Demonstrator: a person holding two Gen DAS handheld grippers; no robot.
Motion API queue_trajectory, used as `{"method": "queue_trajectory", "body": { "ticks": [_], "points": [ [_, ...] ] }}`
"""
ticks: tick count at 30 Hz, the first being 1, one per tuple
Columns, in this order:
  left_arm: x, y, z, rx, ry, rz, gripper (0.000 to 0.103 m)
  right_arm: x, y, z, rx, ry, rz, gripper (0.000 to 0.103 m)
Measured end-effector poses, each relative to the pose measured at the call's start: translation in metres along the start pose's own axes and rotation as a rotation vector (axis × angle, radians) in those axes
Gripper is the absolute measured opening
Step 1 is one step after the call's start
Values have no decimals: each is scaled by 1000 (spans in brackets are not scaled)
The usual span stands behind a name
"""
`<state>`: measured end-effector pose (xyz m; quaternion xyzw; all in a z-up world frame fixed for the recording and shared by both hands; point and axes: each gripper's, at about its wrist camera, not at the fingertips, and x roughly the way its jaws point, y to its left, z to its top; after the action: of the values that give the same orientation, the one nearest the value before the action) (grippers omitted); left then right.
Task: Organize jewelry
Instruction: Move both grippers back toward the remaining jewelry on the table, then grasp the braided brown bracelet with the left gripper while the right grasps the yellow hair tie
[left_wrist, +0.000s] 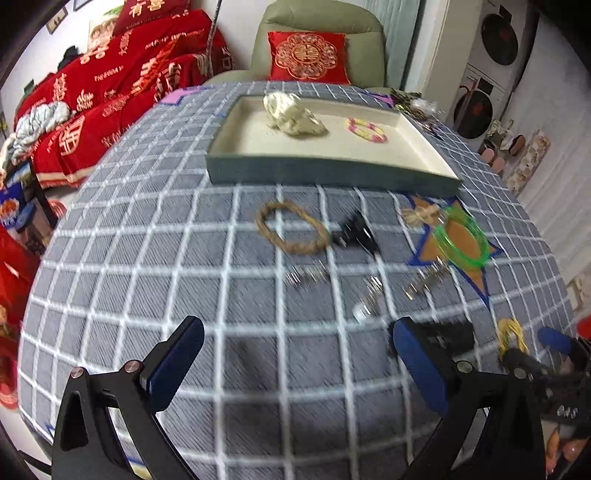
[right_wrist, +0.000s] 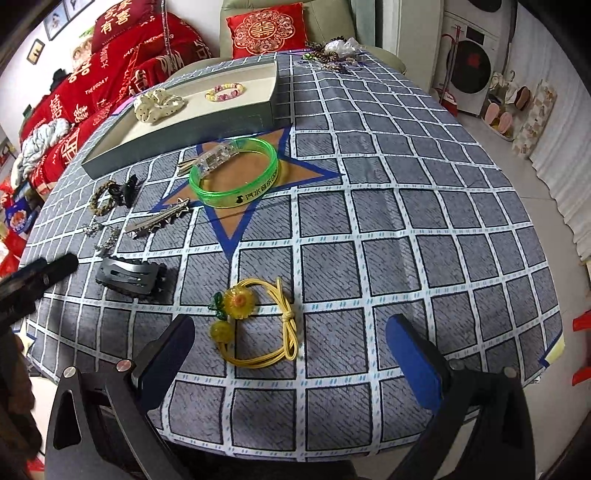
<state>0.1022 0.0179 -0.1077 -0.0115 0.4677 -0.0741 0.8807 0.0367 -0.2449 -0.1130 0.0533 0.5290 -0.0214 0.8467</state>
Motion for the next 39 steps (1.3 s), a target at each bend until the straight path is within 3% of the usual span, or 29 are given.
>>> {"method": "queue_trajectory", "body": {
  "ticks": [7, 8, 11, 13, 17, 19, 21, 24, 25, 28, 29, 33, 39],
  "points": [
    [19, 29, 40, -79, -16, 23, 103, 8, 7, 3, -32, -12, -38, 99],
    [23, 31, 44, -80, -13, 24, 96, 8, 9, 4, -45, -14, -49, 98],
    [37, 36, 54, -96, 10, 28, 96, 9, 15, 4, -70, -28, -62, 94],
    [47, 38, 59, -113, 32, 25, 88, 8, 16, 5, -73, -34, -60, 91],
    [60, 36, 61, -109, 63, 22, 84, 5, 18, 7, -81, -54, -57, 72],
    [61, 30, 60, -69, 55, 55, 75, 3, 20, 8, -87, -58, -55, 61],
    [62, 24, 59, -26, 56, 78, 73, 2, 23, 9, -98, -64, -55, 39],
    [61, 20, 58, 2, 47, 74, 65, 2, 27, 11, -113, -66, -51, 20],
    [60, 18, 58, 10, 45, 71, 57, 2, 28, 11, -116, -70, -54, 17],
    [59, 13, 60, 44, 41, 52, 21, 2, 28, 11, -110, -71, -55, 16],
    [59, 12, 61, 46, 44, 45, 14, 1, 27, 11, -107, -71, -53, 15],
    [56, 20, 61, 1, 51, -41, 14, -2, 21, 13, -84, -74, -41, 13],
    [41, 27, 60, -32, 29, -76, 14, -12, 13, 18, -54, -88, -3, 13]
  ]
}}
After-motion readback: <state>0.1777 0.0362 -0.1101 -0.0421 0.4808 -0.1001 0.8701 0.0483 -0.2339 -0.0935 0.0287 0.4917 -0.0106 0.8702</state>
